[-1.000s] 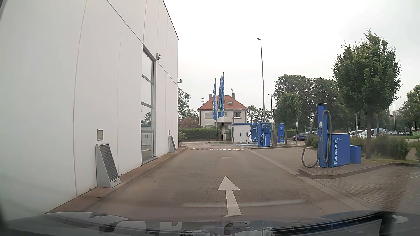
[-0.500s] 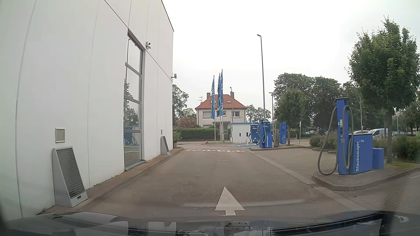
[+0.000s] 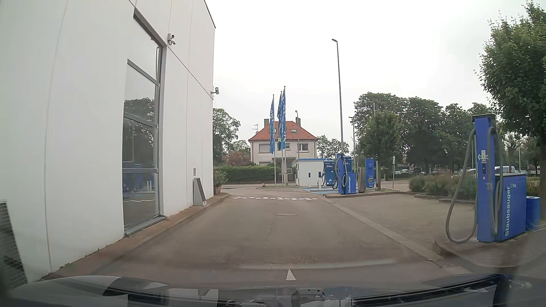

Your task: Follow the waypoints while adhering to traffic rules and regulations

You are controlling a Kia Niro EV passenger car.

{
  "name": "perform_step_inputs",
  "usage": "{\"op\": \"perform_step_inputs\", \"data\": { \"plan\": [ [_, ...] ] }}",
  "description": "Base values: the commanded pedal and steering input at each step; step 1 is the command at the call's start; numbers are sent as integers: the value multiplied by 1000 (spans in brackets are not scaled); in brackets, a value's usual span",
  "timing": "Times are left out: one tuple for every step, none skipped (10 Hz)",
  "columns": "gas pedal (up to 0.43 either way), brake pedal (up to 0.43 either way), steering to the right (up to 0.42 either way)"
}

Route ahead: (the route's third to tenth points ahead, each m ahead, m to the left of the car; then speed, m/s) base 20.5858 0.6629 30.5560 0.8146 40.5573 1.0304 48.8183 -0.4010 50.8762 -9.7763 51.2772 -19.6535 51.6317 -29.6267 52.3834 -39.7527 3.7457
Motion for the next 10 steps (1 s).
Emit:
{"op": "perform_step_inputs", "data": {
  "plan": [
    [28,0,39],
    [20,0,39],
    [8,0,39],
    [8,0,40],
    [8,0,41],
    [8,0,41],
    [8,0,41],
    [8,0,40],
    [8,0,36],
    [8,0,28]
  ]
}}
